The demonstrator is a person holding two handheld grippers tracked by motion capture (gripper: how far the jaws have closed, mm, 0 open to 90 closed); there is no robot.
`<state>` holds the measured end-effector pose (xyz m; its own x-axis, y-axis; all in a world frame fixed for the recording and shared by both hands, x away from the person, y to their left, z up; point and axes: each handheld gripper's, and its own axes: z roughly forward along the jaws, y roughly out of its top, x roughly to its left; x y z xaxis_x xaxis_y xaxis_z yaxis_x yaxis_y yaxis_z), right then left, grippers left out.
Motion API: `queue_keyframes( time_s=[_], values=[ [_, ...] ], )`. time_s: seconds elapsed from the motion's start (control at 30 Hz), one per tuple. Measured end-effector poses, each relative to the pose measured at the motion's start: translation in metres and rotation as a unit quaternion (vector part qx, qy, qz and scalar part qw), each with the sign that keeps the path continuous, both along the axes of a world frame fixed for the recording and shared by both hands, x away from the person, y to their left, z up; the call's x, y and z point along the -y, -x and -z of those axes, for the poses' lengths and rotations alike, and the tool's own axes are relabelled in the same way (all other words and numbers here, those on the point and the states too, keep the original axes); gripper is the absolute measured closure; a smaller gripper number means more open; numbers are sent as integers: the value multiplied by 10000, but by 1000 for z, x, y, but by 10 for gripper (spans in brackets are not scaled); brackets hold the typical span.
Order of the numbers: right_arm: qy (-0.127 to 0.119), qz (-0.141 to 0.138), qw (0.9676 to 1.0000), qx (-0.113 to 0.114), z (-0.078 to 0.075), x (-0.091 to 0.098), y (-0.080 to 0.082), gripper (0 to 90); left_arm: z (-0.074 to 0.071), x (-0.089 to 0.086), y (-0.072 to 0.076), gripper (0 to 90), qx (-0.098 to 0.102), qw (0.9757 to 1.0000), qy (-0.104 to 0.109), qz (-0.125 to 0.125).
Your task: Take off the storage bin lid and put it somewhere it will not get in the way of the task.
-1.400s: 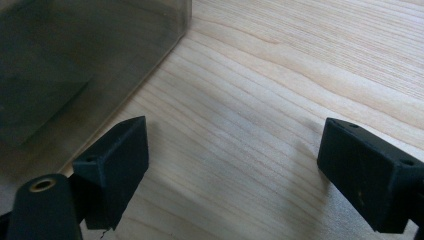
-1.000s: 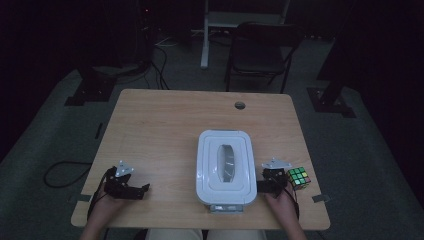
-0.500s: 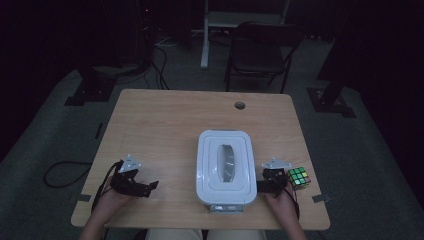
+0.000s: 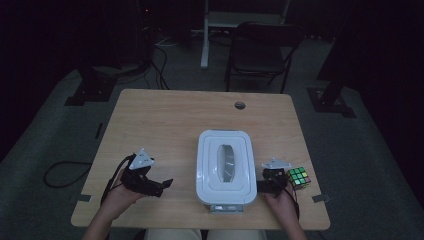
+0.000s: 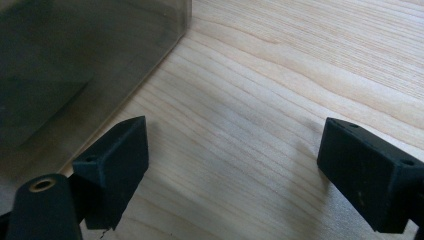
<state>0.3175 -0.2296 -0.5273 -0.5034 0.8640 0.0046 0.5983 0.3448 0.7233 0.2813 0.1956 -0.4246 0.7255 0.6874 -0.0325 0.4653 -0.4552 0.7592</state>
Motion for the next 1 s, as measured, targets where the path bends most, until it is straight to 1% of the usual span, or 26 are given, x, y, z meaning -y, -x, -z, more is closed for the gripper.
queue_keyframes(
  time_s=[0.03,0.13,0.2,0.3,0.33,0.5,0.57,0.6,0.63,0.7,0.93,1.0],
  values=[
    [0,1,10000,0,0,0,0,129,-4,3,0,16,7,10000,54,50],
    [1,0,10000,0,0,0,0,129,-15,14,1,16,91,9997,108,174],
    [0,1,10000,0,0,0,0,129,-20,22,2,16,137,9992,171,325],
    [4,-1,10000,-3,0,0,0,129,-26,35,2,16,192,9985,143,486],
    [6,-3,10000,-3,0,0,0,129,-27,38,2,16,211,9984,142,496],
    [2,-2,10000,-1,0,0,0,129,-31,52,0,15,153,9964,360,748],
    [1,0,10000,-2,0,0,0,129,-32,58,-1,15,169,9959,401,794],
    [1,0,10000,-2,0,0,0,129,-32,58,-1,16,169,9959,401,794],
    [2,0,10000,-3,0,0,0,129,-34,63,-1,16,182,9950,371,907],
    [1,0,10000,-1,0,0,0,129,-35,68,-1,16,213,9950,327,916],
    [0,0,10000,-3,0,0,0,129,-37,90,-2,16,127,9910,441,1257],
    [-1,1,10000,-3,0,0,0,129,-38,96,-4,16,80,9894,546,1345]
  ],
)
